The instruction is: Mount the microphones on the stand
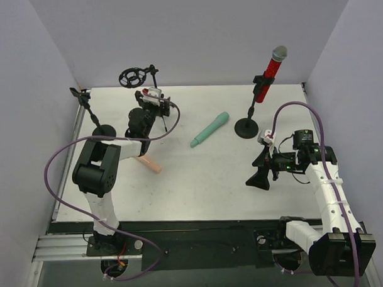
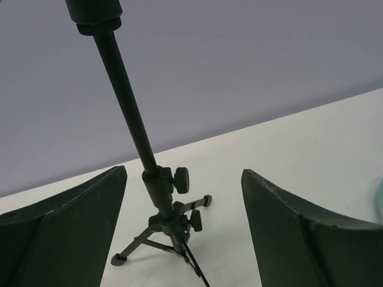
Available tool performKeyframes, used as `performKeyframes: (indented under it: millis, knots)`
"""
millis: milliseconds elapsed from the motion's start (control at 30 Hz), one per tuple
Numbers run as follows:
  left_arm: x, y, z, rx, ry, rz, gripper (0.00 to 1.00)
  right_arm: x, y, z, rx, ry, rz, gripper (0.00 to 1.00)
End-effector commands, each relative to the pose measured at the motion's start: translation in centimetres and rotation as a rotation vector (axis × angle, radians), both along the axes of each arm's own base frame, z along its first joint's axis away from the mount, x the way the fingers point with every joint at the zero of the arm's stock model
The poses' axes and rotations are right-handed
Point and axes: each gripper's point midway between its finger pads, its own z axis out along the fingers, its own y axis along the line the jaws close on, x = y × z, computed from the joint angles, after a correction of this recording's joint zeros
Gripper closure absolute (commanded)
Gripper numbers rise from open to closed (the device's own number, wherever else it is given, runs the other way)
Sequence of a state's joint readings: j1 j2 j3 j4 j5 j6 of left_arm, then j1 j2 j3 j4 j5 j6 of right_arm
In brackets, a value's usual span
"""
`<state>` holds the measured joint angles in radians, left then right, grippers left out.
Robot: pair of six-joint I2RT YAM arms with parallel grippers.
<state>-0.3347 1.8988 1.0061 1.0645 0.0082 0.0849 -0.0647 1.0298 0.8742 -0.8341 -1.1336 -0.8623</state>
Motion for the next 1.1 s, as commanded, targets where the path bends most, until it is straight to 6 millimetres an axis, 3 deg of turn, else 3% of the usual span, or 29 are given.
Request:
performKeyframes:
  millis: [0, 233, 367, 500, 567, 600, 633, 867, 900, 1000, 1033, 1067]
  knots:
    - [2.7, 1.5, 3.0, 0.031, -0.093, 0.112, 0.12, -0.1, 0.4, 1.2, 0.032, -0.023, 0.041, 0.05]
    - [5.5, 1.0, 3.4, 0.007, -0.109, 0.136, 0.18, -0.1, 0.3, 1.0, 0.031, -0.009, 0.041, 0.05]
    - [6.3, 1.1, 3.0, -0.022, -0.103, 0.156, 0.31, 0.0, 0.2, 0.9, 0.033, -0.007, 0.037, 0.04]
    - [6.6, 1.0, 3.1, -0.037, -0.105, 0.158, 0.56, 0.0, 0.2, 0.8, 0.032, -0.007, 0.036, 0.04]
    - [6.6, 0.8, 3.4, -0.035, -0.113, 0.148, 0.93, 0.0, 0.1, 0.8, 0.031, -0.007, 0.036, 0.04]
    - [6.5, 0.8, 3.7, -0.037, -0.118, 0.147, 1.00, 0.0, 0.1, 0.8, 0.032, -0.010, 0.035, 0.04]
    - [6.3, 0.7, 3.9, -0.039, -0.122, 0.136, 1.00, 0.0, 0.1, 0.8, 0.031, -0.011, 0.036, 0.04]
    - [2.0, 0.0, 9.5, -0.058, -0.212, 0.021, 1.00, -0.1, 0.1, 1.1, 0.037, -0.027, 0.032, 0.04]
    - [1.3, -0.7, 9.8, -0.050, -0.209, -0.033, 1.00, -0.1, 0.1, 1.1, 0.038, -0.030, 0.032, 0.04]
    - [-2.4, -1.7, 12.3, -0.063, -0.208, -0.147, 1.00, -0.1, 0.0, 1.3, 0.036, -0.038, 0.024, 0.04]
    - [-3.5, -2.6, 12.0, -0.049, -0.181, -0.213, 1.00, -0.1, -0.1, 1.4, 0.035, -0.044, 0.021, 0.04]
    - [-5.2, -2.8, 13.3, -0.054, -0.196, -0.254, 1.00, -0.1, -0.2, 1.5, 0.036, -0.050, 0.017, 0.04]
